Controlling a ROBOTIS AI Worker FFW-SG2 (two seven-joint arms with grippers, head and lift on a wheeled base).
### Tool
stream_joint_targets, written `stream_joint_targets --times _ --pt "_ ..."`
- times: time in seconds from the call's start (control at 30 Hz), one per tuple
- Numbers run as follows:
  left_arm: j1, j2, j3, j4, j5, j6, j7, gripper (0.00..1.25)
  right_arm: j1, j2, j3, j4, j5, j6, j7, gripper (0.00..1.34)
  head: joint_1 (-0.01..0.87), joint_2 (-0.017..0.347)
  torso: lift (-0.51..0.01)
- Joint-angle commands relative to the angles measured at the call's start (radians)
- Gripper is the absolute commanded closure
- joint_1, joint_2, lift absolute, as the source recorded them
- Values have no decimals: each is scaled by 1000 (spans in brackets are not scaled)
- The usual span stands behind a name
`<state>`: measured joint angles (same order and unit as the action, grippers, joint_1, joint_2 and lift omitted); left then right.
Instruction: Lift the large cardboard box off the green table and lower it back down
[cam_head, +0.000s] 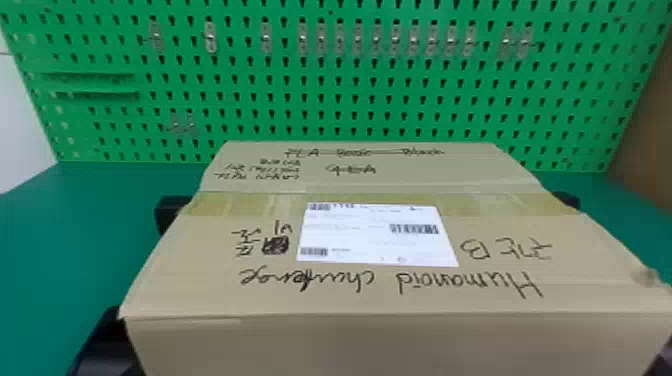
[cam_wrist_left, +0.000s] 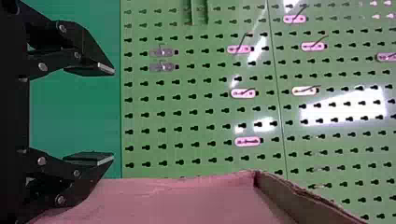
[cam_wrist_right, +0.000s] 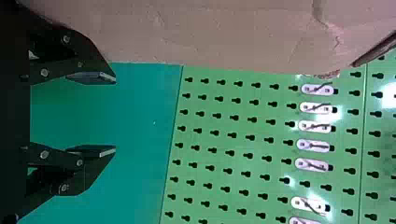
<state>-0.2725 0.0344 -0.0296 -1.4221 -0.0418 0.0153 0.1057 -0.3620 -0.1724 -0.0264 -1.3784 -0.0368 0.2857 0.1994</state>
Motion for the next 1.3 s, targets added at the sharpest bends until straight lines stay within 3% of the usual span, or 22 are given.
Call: stream_joint_targets --times 0.0,1.27 --pt "-10 1 -6 6 -1 8 -11 587 0 -4 5 -1 0 1 0 696 508 51 -211" --pt "-39 5 -47 31 0 8 -41 588 -21 -12 69 12 -15 -7 0 696 508 51 -211"
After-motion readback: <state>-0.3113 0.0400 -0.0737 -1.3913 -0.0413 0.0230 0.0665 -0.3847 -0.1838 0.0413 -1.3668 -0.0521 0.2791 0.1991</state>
